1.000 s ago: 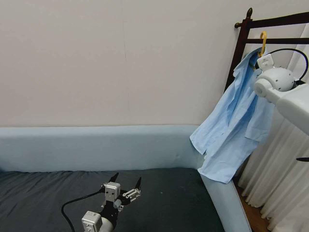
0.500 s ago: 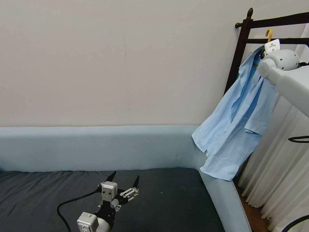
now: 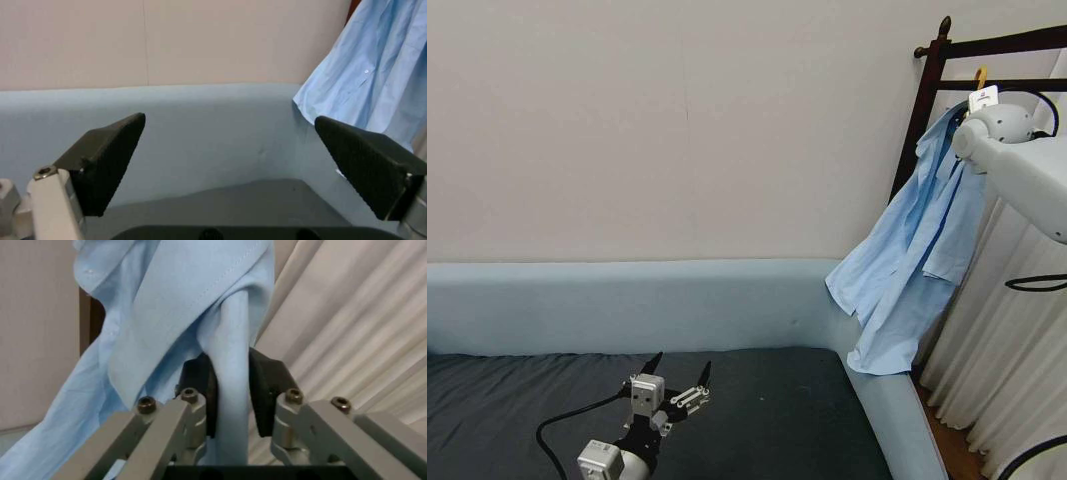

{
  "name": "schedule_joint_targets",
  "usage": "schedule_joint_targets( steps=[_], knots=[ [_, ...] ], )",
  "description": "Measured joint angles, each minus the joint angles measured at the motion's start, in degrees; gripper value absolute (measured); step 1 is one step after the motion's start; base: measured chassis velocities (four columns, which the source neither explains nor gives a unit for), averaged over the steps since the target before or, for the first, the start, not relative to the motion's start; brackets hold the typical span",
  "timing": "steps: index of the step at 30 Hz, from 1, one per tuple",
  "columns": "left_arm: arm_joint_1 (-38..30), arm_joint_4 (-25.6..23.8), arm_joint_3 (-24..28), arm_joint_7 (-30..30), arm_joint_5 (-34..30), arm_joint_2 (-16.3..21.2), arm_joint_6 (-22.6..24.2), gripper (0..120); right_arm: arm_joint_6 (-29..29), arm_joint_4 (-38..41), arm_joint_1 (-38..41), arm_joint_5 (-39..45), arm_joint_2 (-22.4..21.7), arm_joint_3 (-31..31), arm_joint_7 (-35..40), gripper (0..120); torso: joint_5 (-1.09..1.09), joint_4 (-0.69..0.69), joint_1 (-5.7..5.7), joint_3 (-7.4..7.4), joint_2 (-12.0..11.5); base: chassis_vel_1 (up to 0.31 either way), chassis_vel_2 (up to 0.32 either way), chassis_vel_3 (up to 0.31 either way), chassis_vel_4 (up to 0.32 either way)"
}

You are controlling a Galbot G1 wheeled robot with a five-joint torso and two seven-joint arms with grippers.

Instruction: Pick up the clothes from the sofa and hang them on the clothes hanger.

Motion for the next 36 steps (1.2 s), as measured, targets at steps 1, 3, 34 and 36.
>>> schedule_joint_targets(
  steps=[1, 3, 34, 36],
  knots=[
    [0.02, -0.15, -0.05, 0.00, -0.04, -0.01, 0.00, 100, 0.00, -0.76, 0.00, -0.50, 0.65, 0.66, -0.30, 26, 0.00, 0.00, 0.00, 0.00, 0.00, 0.000, 0.000, 0.000, 0.000],
    [0.33, -0.39, -0.25, 0.01, -0.04, -0.10, 0.00, 100, 0.00, -1.05, -0.37, -1.70, 1.15, 2.13, -0.74, 36, -0.01, 0.02, 0.00, 0.00, 0.00, 0.000, 0.000, 0.000, 0.000],
    [19.66, 8.47, -9.09, 7.14, 16.52, -19.05, -20.84, 100, 35.17, 74.47, -101.37, -31.13, -14.56, 68.37, -11.59, 100, 0.00, 0.09, 0.00, 0.00, 0.00, 0.002, 0.002, 0.003, 0.004],
    [20.47, 9.04, -9.25, 7.44, 18.01, -19.89, -22.16, 100, 37.18, 75.23, -107.99, -34.85, -11.60, 72.47, -14.28, 100, -0.05, 0.04, 0.00, 0.00, 0.00, 0.019, 0.006, 0.034, 0.034]
  ],
)
